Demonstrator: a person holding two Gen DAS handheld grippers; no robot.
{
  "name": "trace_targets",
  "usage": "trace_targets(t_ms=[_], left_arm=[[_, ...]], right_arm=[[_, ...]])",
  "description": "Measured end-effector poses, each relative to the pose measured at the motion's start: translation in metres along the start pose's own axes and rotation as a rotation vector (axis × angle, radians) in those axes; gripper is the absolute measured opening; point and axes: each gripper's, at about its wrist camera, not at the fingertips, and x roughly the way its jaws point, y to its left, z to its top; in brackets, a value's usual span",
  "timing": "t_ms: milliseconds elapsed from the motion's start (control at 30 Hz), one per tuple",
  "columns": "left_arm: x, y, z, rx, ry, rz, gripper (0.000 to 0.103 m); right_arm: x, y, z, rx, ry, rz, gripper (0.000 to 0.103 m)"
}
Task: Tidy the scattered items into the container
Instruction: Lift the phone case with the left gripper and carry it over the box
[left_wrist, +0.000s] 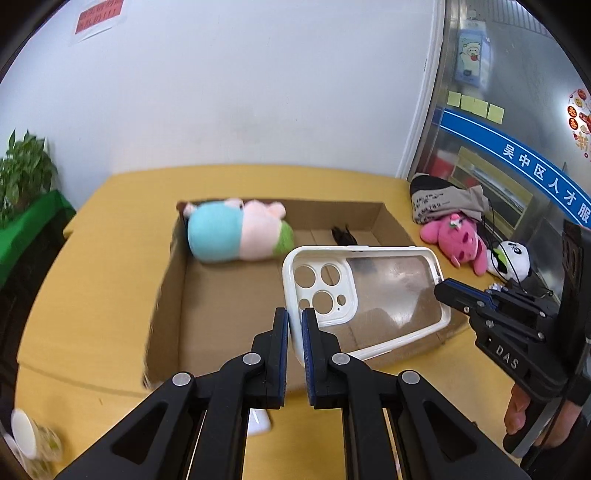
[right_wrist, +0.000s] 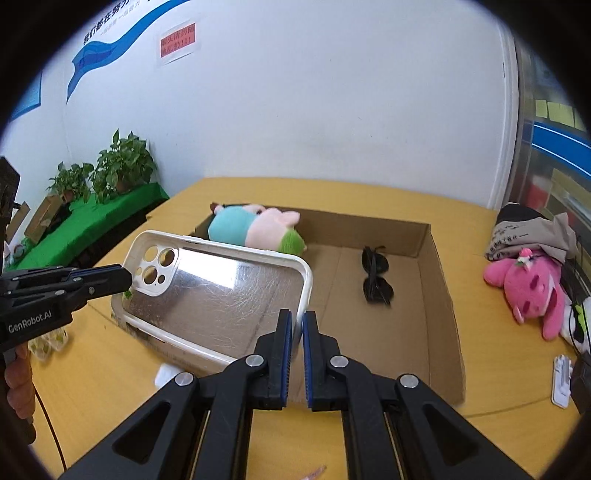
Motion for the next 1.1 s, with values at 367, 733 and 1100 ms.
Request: trace_targets(t_ms=[367,733,1100], left_arm=[[0.035,0.024,0.048,-0.01,0.021,0.003,0.008],[0.08,0.046,0.078,-0.006,0.075,0.024,0.007],[0.162,0.074,0.078,-0.022,0.254,0.062,0.007]], right_arm=[[0.04,-0.006,0.047,0.007,0.004,0.012,0.005],[0.099,-0.006,0.07,0.009,0.099,0.008,0.005],[0.179,-0.004,0.062,0.032,0.282,0.007,0.005]])
